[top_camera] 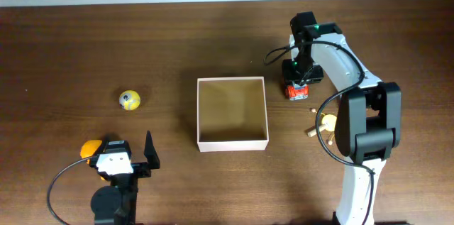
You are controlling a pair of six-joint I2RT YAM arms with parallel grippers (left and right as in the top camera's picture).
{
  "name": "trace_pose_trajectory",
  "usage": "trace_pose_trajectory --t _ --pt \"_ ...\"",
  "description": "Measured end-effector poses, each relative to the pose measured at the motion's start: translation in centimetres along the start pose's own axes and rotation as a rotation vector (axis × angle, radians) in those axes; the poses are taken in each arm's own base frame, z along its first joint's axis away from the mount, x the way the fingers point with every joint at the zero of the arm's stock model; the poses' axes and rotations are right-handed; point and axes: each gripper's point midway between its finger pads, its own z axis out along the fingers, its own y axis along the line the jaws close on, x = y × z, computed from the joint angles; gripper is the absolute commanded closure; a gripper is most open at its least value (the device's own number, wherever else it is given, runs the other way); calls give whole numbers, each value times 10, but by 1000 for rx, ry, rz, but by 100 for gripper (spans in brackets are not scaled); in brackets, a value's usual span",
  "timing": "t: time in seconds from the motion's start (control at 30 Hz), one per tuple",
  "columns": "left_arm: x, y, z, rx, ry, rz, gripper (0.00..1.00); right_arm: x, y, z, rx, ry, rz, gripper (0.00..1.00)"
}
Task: Pack container
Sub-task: 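Lower the right gripper onto the left red fire truck and grasp it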
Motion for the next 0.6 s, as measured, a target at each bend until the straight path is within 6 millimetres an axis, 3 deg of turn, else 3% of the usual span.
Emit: trace_pose_trajectory --t 0.17,0.6 --pt "0 0 0 0 0 0 1 -2 1 -4 -7 -4 0 46" --pt "0 0 0 0 0 0 1 -29 5 -37 -22 -90 -1 50"
